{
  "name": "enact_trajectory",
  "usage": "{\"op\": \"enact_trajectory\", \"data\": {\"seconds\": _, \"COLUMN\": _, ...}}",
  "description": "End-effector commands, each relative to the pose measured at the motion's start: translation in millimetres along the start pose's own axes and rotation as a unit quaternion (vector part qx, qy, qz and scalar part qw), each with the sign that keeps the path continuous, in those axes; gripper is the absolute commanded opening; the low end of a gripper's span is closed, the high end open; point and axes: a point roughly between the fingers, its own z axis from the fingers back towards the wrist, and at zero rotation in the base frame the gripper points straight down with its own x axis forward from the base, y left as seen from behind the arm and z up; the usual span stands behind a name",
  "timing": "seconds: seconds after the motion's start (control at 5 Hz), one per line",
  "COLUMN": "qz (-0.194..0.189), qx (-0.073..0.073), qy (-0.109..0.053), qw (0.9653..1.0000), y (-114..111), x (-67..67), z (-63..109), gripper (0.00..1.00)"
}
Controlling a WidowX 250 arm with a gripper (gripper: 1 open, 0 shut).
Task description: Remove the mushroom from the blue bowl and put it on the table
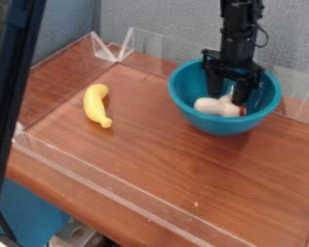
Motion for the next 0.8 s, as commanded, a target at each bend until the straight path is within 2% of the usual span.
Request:
{"op": "enact_trajectory", "data": {"seconds": 0.0, "qz": 0.009, "qx": 0.013, "qy": -0.020, "qw": 0.9997, "y": 24, "x": -4.1, "z": 16.0, "gripper": 0.00}}
{"op": "enact_trajectory", "data": {"seconds": 0.6, "qz": 0.009, "qx": 0.020, "qy": -0.019, "qw": 0.9996, "y": 35, "x": -7.6, "z": 18.7, "gripper": 0.00}}
